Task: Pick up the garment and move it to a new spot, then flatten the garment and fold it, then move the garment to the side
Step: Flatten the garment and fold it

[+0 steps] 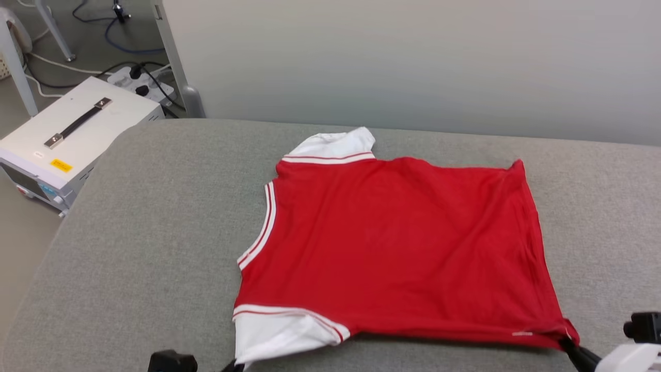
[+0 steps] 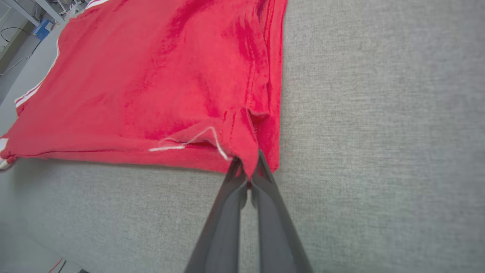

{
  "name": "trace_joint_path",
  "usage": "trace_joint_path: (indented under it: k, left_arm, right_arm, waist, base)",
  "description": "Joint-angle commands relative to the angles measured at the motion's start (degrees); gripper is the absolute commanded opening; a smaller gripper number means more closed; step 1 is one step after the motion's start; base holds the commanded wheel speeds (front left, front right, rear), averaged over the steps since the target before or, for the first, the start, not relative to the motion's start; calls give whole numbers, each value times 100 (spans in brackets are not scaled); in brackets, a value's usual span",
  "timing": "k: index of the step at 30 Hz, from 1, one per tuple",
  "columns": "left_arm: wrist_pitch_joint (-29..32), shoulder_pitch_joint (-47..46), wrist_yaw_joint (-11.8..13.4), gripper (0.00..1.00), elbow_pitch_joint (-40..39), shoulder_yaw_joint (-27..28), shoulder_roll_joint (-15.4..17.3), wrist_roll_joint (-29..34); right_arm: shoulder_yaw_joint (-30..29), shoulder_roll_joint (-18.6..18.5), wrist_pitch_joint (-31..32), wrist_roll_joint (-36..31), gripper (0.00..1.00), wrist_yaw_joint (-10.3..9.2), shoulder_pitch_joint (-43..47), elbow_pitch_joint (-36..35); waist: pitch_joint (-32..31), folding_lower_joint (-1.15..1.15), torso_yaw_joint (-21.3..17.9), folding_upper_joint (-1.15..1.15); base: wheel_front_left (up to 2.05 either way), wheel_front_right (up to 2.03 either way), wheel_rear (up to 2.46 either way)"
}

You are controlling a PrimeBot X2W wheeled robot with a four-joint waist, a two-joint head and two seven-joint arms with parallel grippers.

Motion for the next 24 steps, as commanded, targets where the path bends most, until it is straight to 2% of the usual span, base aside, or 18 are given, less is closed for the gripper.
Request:
trace_joint_path:
  k: [1, 7, 11, 17, 24]
  left_arm:
    - [58, 163, 37, 0, -76, -17, 79, -75]
    - [571, 605, -94, 0, -448, -227, 450, -279]
    - [710, 707, -79, 0, -702, -210, 610, -359]
    - [313, 380, 59, 0, -858, 51, 476, -217]
    - [-83, -569, 40, 0, -695, 168, 160, 184]
  right_arm:
    - [-109, 17, 112, -46, 0, -46, 199, -115]
    - [-604, 49, 926, -135, 0, -46, 959, -698]
    - [-998, 118, 1395, -250, 0, -46, 1340, -1184]
    - [-1551, 363, 1765, -452, 0, -46, 1429, -1912]
    - [-2079, 631, 2153, -778, 0, -46, 1062, -2464]
  waist:
    - [-48, 1, -15, 66]
    - [-73, 1, -13, 66]
    - [-13, 1, -10, 66]
    - [168, 1, -21, 66]
    - [538, 1, -18, 66]
  base:
    - [0, 0, 0]
    - [0, 0, 0]
    - [0, 0, 0]
    - [0, 0, 0]
    - [0, 0, 0]
